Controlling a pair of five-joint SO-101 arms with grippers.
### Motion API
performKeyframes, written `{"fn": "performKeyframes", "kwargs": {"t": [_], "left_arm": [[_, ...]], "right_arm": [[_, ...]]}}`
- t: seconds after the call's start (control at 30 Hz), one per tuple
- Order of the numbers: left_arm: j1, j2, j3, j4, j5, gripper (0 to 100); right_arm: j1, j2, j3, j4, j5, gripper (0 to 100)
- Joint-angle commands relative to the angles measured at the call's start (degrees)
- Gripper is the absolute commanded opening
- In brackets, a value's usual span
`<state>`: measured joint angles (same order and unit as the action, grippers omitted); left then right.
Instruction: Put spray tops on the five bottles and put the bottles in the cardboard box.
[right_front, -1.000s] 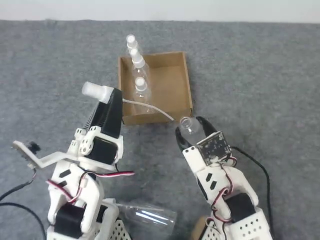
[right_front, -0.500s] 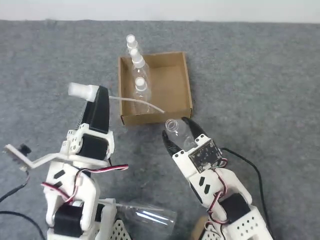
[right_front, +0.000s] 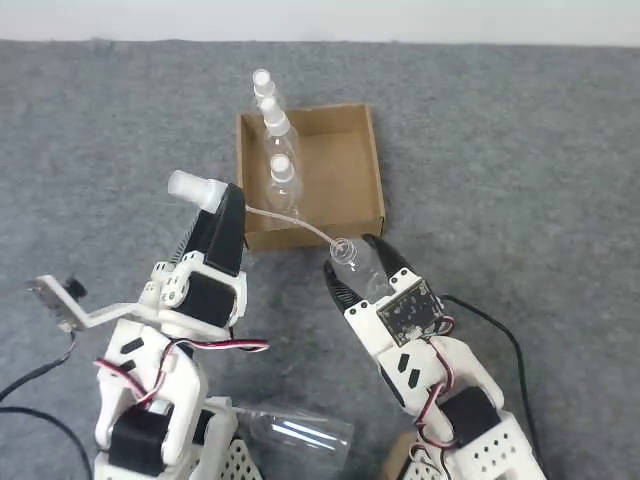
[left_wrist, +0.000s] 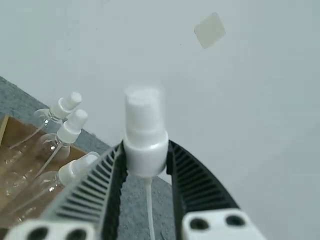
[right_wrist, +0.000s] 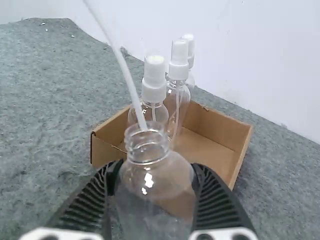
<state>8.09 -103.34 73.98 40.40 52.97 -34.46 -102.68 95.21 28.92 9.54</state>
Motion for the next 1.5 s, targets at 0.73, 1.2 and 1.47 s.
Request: {"fn": "performKeyframes", "kwargs": {"t": [0.73,1.2,1.47], "left_arm": [[1.5,-1.1,10.8,-15.6,-5.5,1],[11.8,-1.1,11.0,-10.4,-11.9,1],[12.2,-1.0,11.8,-10.3,-15.0,1]], "right_arm": [[-0.6,-1.3,1.2,-0.8,0.7,1.7],[-0.3,-1.0,1.2,-0.8,0.7,1.3],[-0.3,-0.8,1.2,-0.8,0.7,1.3]]}}
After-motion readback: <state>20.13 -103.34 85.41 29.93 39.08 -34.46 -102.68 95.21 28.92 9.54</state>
